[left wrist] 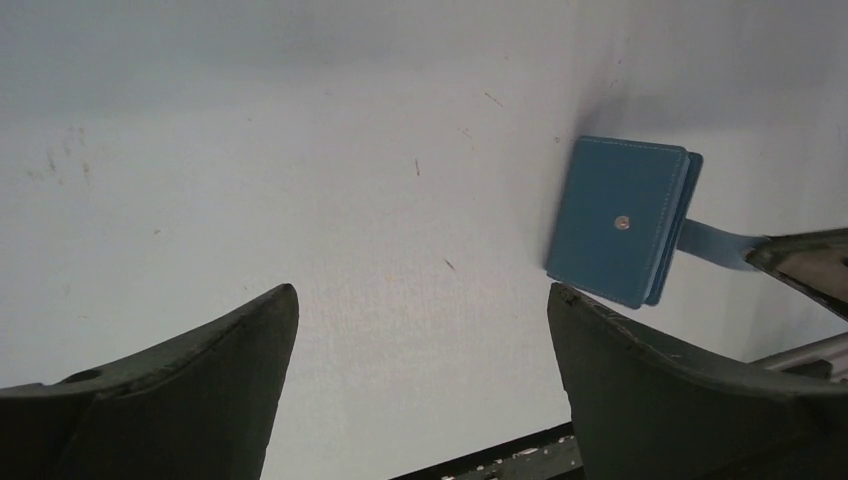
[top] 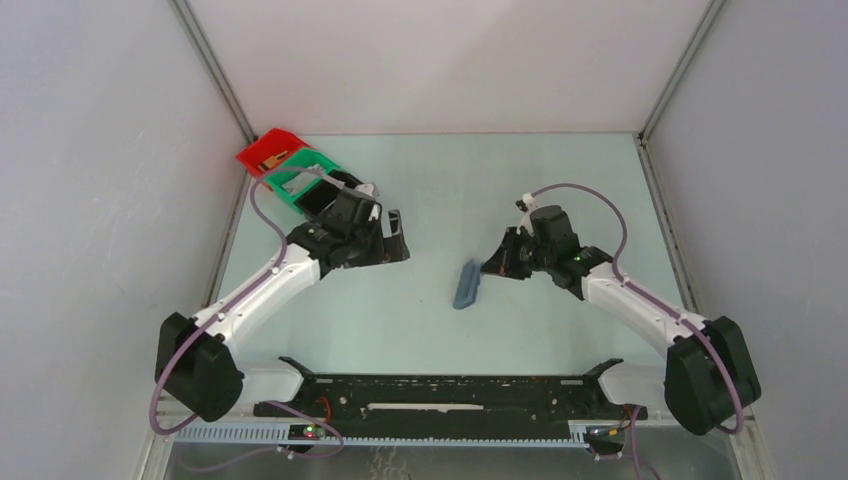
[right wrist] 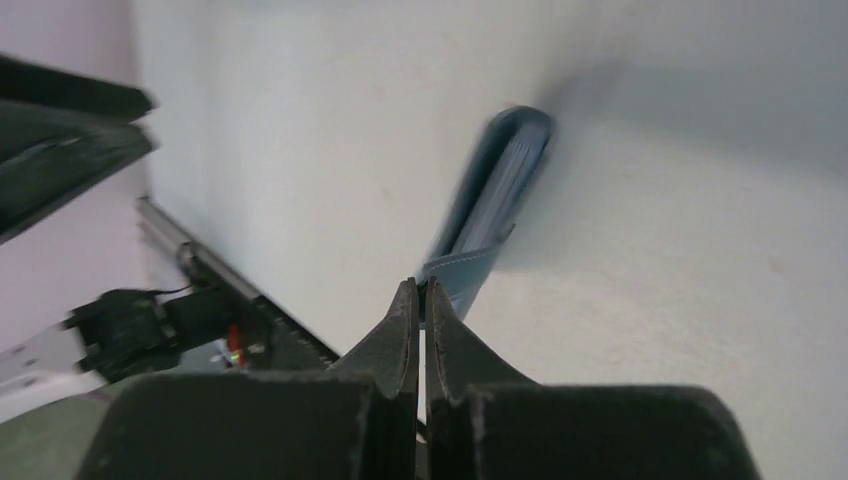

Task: Take the credit cards out of the card holder
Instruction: Open the card holder at the center of the board.

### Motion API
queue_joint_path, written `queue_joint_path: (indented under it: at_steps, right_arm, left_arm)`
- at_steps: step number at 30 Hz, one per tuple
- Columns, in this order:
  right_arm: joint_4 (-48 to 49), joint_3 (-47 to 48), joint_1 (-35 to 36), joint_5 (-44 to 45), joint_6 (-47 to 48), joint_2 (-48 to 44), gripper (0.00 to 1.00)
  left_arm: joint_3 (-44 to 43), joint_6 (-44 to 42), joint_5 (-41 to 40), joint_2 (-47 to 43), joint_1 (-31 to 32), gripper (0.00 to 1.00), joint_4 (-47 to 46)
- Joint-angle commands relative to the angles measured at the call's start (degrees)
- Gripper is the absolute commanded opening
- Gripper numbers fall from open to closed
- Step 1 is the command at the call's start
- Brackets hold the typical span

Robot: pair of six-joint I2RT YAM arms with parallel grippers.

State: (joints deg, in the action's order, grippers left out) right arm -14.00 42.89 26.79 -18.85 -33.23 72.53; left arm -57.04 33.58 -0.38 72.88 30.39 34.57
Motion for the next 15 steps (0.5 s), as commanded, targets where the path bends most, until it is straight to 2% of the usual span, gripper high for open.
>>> queue_joint_path:
  at_steps: [1,4,7,15]
  right_arm:
    - [8.3,1.7,1.5,-8.7,-6.6,-3.8,0.0]
    - [9.5,2.9,5.2,-8.1,-8.3,-3.3,0.0]
    - [8.9,3.2,6.8,-5.7,-8.6,-2.1,0.0]
    - [4.8,-1.4,0.4,-3.9,-5.3,-3.4,0.0]
  left_arm:
    - [-6.1,-4.4,-4.4,0.0,0.5,1.0,1.7]
    - [-8.1,-6.5,-8.2,0.5,0.4,1.0,4.3]
    - [-8.1,-7.2,-7.6,0.3,0.5,1.0,4.1]
    - [-4.5,-4.3,-0.1,1.0,0.5,1.0,0.3]
